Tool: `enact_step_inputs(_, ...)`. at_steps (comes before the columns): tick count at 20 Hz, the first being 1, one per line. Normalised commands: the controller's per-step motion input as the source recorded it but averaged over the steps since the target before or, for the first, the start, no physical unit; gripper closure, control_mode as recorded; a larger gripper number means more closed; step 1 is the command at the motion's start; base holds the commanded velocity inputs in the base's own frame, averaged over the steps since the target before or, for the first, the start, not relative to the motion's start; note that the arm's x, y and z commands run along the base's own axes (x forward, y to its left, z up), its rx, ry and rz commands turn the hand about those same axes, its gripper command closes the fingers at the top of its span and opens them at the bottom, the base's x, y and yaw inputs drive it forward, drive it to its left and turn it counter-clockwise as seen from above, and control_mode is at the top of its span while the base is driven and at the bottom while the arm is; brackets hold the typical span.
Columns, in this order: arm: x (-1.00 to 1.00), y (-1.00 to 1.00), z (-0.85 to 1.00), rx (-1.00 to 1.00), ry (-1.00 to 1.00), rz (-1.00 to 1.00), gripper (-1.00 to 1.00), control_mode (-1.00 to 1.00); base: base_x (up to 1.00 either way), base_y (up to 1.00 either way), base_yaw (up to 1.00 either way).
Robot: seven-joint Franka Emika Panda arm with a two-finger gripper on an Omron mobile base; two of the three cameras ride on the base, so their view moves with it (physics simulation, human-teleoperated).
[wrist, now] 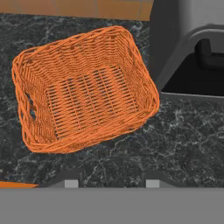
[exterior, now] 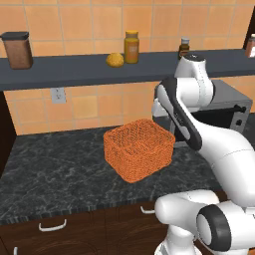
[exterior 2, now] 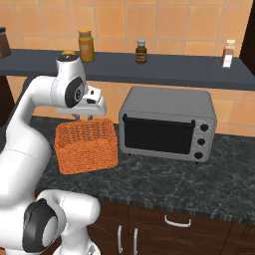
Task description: Open the cabinet, pick up the bread from the cabinet and place it in the basket. Then move the basket to the dining counter.
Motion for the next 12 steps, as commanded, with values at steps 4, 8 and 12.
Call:
enact_step_inputs(4,-0.02,0.07,0.07,0.00,0.01,-0.02,-1.00,-1.00,0.00,0.00,0.00)
enact_step_inputs(8,0.00,0.60,0.85,0.00,-0.18,0.00,-1.00,-1.00,0.00,0.00,0.00)
enact_step_inputs(12,0.00,0.85,1.00,0.00,-0.31,-0.07,-1.00,-1.00,0.00,0.00,0.00)
